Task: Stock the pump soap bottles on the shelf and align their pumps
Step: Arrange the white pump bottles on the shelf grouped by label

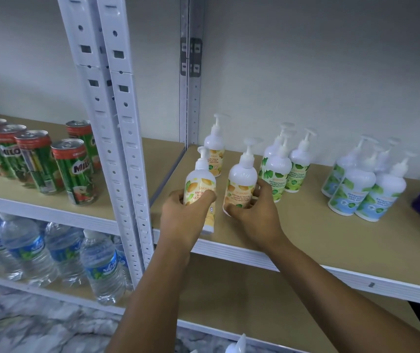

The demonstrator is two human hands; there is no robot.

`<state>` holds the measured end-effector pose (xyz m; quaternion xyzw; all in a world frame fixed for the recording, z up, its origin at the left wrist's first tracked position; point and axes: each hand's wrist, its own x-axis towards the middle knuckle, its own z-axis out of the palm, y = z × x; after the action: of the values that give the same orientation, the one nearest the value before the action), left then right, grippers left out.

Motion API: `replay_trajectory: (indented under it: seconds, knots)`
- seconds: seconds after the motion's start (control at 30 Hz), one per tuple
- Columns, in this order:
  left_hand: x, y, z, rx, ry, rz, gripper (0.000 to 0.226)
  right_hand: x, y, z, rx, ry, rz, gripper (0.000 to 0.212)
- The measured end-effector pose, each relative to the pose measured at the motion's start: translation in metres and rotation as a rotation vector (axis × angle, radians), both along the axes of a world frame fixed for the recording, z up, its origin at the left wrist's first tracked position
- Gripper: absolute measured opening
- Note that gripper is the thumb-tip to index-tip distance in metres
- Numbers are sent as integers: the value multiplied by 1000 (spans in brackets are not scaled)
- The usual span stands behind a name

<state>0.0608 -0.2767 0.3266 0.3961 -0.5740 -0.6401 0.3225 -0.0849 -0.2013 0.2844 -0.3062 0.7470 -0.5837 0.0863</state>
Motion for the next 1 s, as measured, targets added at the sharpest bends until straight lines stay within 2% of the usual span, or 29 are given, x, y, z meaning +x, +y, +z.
replay_trajectory:
  seconds: [0.2,0.47,1.0]
  knots:
    - [-3,1,1,3,6,-8,35,-12,-17,-5,100,74,-74,58]
    - [-7,-4,-4,31,3,5,39,-42,-58,-5,168,101,-138,44]
    - [-7,-7,-3,35,3,24,37,-73,-98,6,301,170,-199,60]
